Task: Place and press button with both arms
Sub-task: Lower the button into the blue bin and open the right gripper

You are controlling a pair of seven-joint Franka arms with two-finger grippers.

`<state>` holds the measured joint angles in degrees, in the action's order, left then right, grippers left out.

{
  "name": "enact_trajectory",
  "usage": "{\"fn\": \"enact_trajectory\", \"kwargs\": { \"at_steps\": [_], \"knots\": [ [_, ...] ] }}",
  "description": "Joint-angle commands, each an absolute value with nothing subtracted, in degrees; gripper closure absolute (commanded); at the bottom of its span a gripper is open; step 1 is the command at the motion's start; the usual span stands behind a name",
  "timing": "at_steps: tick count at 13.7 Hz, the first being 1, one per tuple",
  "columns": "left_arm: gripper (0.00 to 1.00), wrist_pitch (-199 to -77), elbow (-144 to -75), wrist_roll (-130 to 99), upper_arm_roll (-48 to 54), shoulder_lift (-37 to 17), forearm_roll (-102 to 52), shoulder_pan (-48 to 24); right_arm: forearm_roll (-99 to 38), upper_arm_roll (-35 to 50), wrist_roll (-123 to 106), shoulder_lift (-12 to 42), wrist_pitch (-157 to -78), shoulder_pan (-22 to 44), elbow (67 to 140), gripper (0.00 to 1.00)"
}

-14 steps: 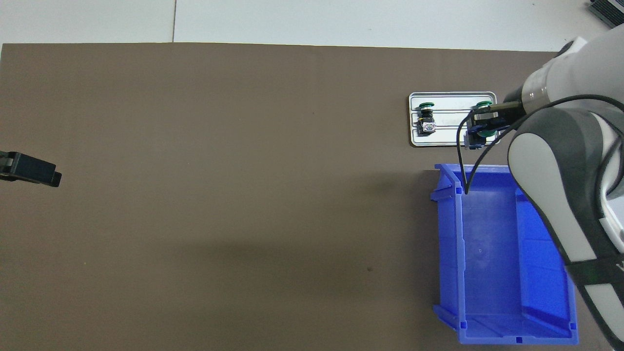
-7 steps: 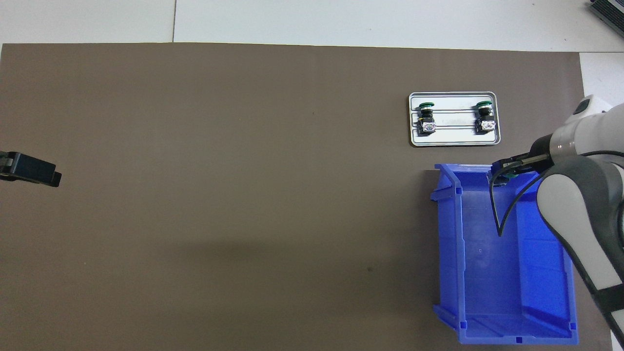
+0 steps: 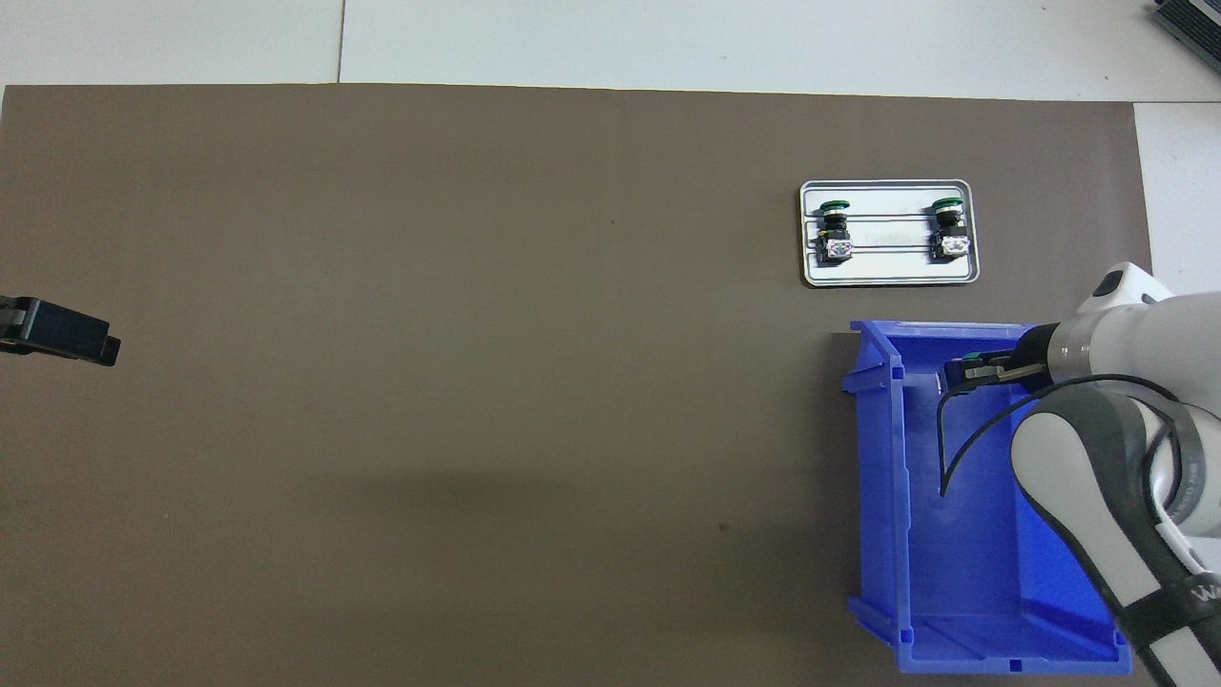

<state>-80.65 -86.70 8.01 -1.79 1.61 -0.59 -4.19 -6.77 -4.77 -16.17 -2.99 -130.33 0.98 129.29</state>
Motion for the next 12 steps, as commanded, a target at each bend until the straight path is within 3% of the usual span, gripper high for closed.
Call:
{"fn": "enact_trajectory", "kwargs": {
  "at_steps": [1,11,12],
  "knots": [
    [0.00,-80.8,-88.6,7.6,-1.4,3.3,0.6,-4.0,-9.9,-4.1,-19.4,-2.8,-133.6,-0.4,131.5,1.00],
    [0.00,-80.8,-88.6,7.6,-1.4,3.3,0.5,-4.0,-10.5,-4.1,-20.0,-0.3,-137.4,-1.2,133.3,1.00],
    [0.00,-80.8,-88.6,7.6,-1.4,3.3,0.5,-4.0,-10.5,-4.1,-19.5,-0.2,-137.4,-1.1,133.3,0.50]
  ]
}}
